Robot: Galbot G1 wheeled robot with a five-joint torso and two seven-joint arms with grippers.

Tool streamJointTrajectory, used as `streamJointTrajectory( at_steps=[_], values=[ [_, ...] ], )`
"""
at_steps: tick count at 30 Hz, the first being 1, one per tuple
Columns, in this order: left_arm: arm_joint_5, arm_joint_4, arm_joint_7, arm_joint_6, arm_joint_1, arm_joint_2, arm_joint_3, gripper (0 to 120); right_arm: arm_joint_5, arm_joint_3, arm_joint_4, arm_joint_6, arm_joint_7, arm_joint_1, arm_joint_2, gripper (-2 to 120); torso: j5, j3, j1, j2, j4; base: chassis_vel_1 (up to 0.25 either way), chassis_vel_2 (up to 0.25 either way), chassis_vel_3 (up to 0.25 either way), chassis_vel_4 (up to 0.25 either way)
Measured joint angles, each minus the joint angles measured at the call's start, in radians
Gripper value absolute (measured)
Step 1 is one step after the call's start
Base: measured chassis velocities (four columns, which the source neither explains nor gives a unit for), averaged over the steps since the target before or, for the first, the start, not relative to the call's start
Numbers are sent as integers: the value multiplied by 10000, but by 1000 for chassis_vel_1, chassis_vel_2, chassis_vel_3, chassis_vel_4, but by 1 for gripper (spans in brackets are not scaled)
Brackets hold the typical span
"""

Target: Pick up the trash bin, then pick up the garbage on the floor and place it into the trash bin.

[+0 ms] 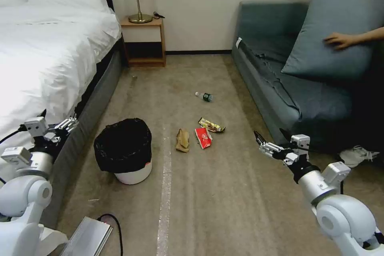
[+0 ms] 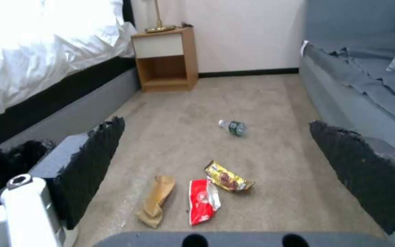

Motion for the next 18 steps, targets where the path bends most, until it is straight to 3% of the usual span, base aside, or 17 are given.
streamJointTrajectory(
  at_steps=[4,11,14,18],
  values=[
    [-152,262,-134,251,-264,108,165,99,3,58,0,3,1,-61,6,100,0,0,0,0,-1,0,0,0,0],
    [-1070,372,-1028,1382,-929,315,742,98,-45,224,-81,121,-53,-261,66,100,0,0,0,0,-3,0,0,0,0],
    [-1621,371,-1722,2506,-1113,473,909,98,-105,241,-140,181,-77,-338,136,100,-1,0,0,0,-2,0,0,0,0],
    [-1980,594,-2003,3137,-1329,735,1109,98,-139,215,-173,194,-90,-340,180,100,0,0,0,0,0,0,0,0,0]
  ],
)
